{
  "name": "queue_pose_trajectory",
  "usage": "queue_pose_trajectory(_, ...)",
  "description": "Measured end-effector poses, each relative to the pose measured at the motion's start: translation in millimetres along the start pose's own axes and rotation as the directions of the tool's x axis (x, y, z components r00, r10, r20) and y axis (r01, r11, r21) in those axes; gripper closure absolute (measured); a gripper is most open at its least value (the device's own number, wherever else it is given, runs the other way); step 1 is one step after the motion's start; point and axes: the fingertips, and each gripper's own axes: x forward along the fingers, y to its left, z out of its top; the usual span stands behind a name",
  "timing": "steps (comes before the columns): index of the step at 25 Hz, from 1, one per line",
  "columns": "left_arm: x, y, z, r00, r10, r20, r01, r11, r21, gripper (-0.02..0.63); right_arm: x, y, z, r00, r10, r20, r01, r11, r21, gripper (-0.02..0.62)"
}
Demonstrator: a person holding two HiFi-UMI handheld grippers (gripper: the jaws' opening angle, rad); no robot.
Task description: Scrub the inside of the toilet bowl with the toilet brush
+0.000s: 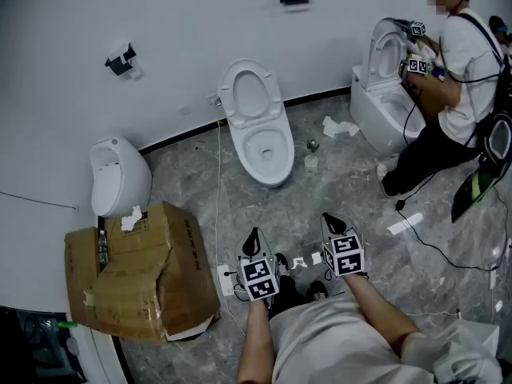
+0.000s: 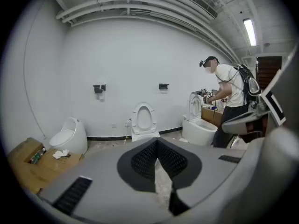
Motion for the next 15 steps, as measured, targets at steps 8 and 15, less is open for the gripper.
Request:
queue_pose_trajectory(8,25.3,8.7,-0.5,0.999,-0.034,0.008,0.034,0.999,0.011,0.588,26.0,0.3,6.5,1.000,-0.019,-0.012,0.019,1.000,-0.007,0.583)
queue_pose_trajectory(15,50.6,15.5,1.2,0.997,-0.081,0.002,0.081,0.996,0.021,0.588,42.5,-8.5,20.8,0.998,-0.068,-0.009,0.068,0.998,0.005,0.581)
